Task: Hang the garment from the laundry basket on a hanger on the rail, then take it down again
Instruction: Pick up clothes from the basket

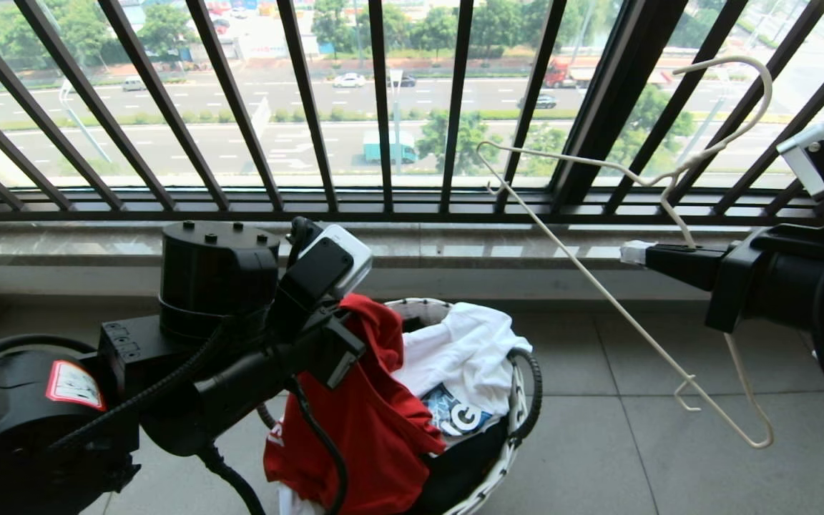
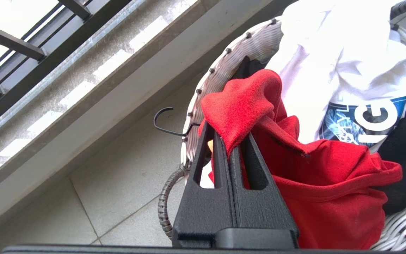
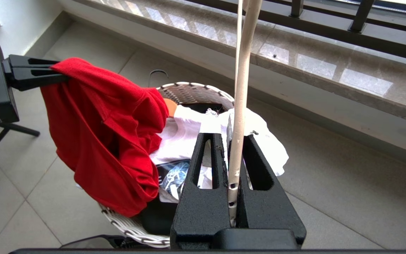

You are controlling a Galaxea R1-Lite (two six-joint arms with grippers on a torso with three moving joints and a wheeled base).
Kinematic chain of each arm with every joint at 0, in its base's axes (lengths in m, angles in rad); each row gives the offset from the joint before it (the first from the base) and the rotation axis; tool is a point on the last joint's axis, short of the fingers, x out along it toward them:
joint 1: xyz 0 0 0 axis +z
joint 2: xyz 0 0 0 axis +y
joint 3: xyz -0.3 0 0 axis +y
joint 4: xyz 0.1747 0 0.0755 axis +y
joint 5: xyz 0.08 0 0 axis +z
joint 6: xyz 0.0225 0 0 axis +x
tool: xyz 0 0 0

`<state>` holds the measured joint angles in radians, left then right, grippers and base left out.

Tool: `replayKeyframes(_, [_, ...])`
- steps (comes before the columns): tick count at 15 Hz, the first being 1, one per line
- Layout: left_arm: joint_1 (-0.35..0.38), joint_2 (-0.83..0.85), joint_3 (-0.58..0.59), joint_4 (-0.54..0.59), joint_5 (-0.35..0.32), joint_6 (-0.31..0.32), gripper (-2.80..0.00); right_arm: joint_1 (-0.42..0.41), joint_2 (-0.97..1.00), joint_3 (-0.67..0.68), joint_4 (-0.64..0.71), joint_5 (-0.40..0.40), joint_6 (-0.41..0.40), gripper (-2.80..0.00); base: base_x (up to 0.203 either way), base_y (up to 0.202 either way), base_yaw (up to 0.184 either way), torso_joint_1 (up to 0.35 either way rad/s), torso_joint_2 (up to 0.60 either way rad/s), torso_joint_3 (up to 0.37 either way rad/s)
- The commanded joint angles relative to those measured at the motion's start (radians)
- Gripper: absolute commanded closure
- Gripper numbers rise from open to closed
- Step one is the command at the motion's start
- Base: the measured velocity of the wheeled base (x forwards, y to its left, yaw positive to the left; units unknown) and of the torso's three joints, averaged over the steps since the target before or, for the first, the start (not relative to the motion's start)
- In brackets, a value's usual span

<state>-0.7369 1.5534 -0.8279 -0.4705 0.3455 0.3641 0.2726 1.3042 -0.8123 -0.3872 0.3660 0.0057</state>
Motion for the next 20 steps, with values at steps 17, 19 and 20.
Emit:
replayKeyframes(17, [0.097,-0.178,0.142,0.284,-0.059,-0.064,0.00,-0.030,0.041,-0.016,-0.002,0.001,0.000,0.00,0.000,0.000,0.000,0.000,0.00,0.000])
replayKeyframes(19, [0.099,-0.137,0.138,0.325,-0.052,-0.055,0.00,-0.033,0.041,-0.016,-0.002,0.001,0.000,0.00,0.000,0.000,0.000,0.000,0.00,0.000])
replayKeyframes(20, [0.110,-0.109,0.131,0.326,-0.050,-0.056,0.00,-0.035,0.040,-0.018,-0.002,0.001,0.000,0.00,0.000,0.000,0.000,0.000,0.00,0.000])
